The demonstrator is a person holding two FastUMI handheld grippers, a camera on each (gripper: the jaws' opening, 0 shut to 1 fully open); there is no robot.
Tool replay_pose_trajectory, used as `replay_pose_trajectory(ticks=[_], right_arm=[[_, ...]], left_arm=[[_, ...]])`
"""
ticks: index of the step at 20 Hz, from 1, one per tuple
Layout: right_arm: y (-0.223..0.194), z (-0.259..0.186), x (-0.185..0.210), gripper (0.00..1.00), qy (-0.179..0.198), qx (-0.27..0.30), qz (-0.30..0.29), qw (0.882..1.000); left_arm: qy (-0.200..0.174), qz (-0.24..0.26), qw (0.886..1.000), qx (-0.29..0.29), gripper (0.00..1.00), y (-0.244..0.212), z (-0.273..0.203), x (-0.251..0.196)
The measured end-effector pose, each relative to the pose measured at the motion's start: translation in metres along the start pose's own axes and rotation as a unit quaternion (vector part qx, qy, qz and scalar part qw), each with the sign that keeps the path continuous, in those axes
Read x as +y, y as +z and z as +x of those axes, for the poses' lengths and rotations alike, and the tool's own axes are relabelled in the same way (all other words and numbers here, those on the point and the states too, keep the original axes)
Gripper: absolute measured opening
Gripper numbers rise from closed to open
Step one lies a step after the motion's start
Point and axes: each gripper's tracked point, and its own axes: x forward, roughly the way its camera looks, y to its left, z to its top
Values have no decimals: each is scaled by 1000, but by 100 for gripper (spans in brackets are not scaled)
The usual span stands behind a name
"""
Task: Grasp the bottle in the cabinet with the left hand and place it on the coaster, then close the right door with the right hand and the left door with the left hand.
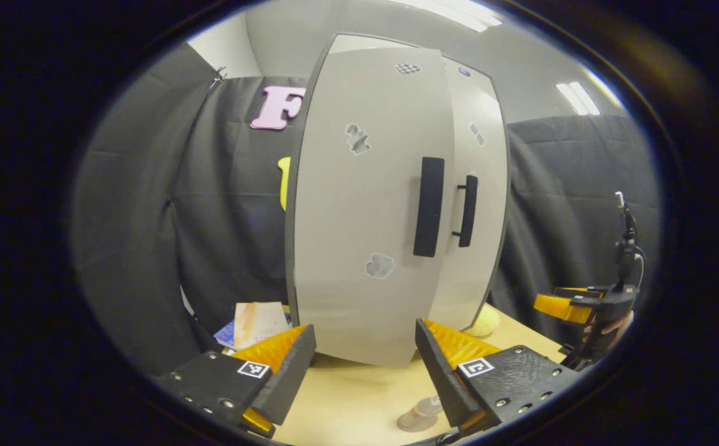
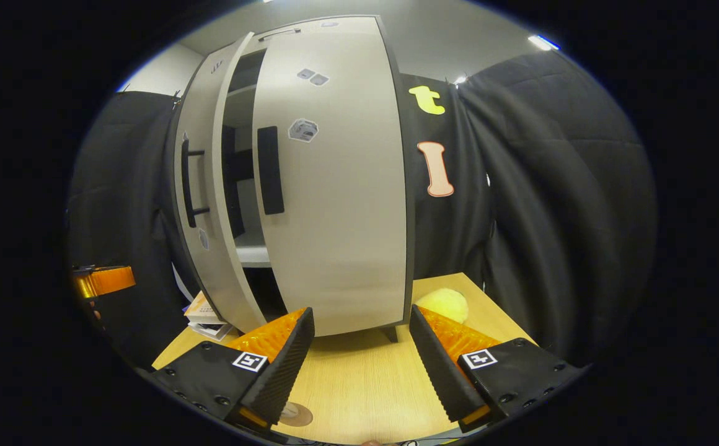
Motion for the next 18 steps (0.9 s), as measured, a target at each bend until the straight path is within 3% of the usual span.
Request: replay_pose_trajectory(ticks=[2,3,5,7,11,12,18], right_arm=[[13,3,1,98,-1,-6,5,1000],[21,3,1,98,-3,-12,6,1000],[42,4,-3,98,-10,-30,3,999],[66,3,-9,98,-16,-52,6,998],[114,-1,-29,98,-44,-95,12,994],[124,-3,-31,98,-47,-103,15,993],[151,-13,-21,98,-30,-127,20,991]], left_arm=[[43,5,999,-18,94,13,-4,19],[71,11,997,-29,99,22,-8,30],[113,25,992,-53,94,42,-17,45],[135,28,988,-73,99,59,-25,53],[125,23,987,-102,93,97,-21,55],[121,20,987,-107,99,106,-18,56],[116,30,987,-109,99,124,-20,60]])
